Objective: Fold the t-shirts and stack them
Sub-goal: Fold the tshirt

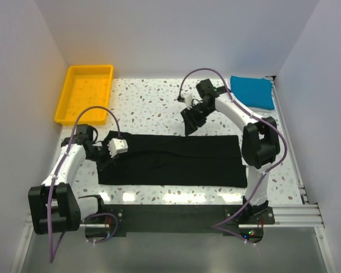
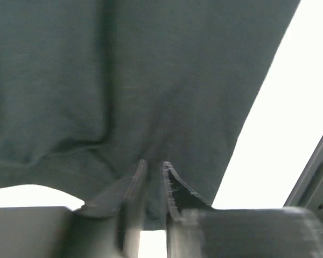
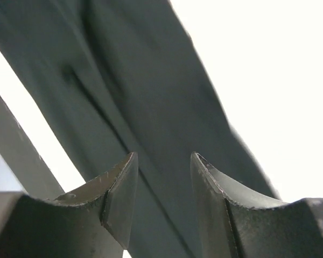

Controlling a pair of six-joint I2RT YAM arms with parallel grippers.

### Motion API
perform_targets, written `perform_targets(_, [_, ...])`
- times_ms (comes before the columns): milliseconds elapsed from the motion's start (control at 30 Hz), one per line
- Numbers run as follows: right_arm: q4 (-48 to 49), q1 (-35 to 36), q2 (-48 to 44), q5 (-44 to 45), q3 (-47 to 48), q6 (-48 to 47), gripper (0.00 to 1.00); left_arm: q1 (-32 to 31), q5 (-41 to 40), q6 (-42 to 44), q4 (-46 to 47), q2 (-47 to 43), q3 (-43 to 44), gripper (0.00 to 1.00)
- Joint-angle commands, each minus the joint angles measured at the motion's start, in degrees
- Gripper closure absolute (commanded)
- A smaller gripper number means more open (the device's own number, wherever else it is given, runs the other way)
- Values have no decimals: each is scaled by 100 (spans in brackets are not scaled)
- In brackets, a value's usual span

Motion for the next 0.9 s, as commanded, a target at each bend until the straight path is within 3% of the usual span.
perform_targets(0, [958, 500, 411, -400, 676, 1361, 52, 551, 742, -820, 253, 400, 592, 74])
perform_targets(100, [1311, 922, 947, -400, 1351, 2021, 51, 877, 1007, -1778, 173, 1015, 1032, 51])
perform_targets(233, [1382, 1372, 1642, -383, 2072, 2481, 51, 1080, 868, -2971, 505, 1315, 1252, 40])
perform_targets(500, [1699, 1899, 2678, -365, 2970, 2912, 49, 1177, 1174, -3502, 516, 1939, 1578, 36])
perform_targets(867, [1857, 2005, 3093, -655, 3235, 3140, 53, 1168, 1236, -3845, 815, 2229, 1507, 35])
